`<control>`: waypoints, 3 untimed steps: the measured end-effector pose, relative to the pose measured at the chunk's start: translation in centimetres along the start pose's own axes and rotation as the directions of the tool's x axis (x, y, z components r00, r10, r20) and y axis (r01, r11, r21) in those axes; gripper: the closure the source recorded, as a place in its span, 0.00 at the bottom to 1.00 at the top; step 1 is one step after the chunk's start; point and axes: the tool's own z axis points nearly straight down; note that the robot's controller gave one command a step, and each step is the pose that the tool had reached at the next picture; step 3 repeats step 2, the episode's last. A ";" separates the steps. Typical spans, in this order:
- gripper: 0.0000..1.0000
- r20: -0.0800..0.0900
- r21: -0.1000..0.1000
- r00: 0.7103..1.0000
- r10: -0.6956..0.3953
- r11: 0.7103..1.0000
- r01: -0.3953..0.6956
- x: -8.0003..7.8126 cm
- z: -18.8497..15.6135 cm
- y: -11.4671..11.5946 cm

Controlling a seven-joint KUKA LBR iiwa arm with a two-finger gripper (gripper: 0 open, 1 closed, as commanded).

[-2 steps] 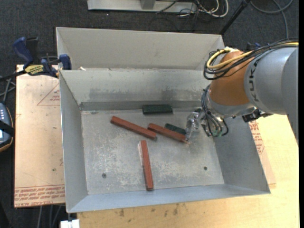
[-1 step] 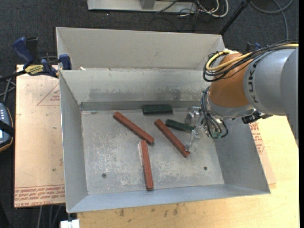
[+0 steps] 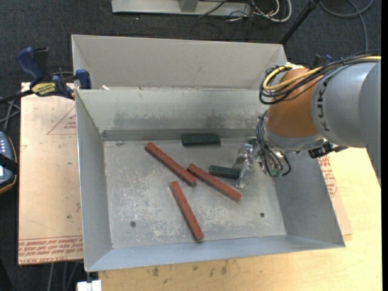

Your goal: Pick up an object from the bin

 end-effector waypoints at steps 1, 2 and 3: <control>1.00 0.000 0.000 1.000 0.000 1.000 0.000 0.0 0.0 0.0; 1.00 0.002 -0.001 0.995 0.096 0.995 -0.096 2.2 -16.3 -1.0; 1.00 0.002 -0.001 0.995 0.096 0.995 -0.096 2.2 -16.3 -1.0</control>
Offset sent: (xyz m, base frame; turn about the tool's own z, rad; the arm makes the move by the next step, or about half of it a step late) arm -0.0259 -0.0057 0.1610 0.0982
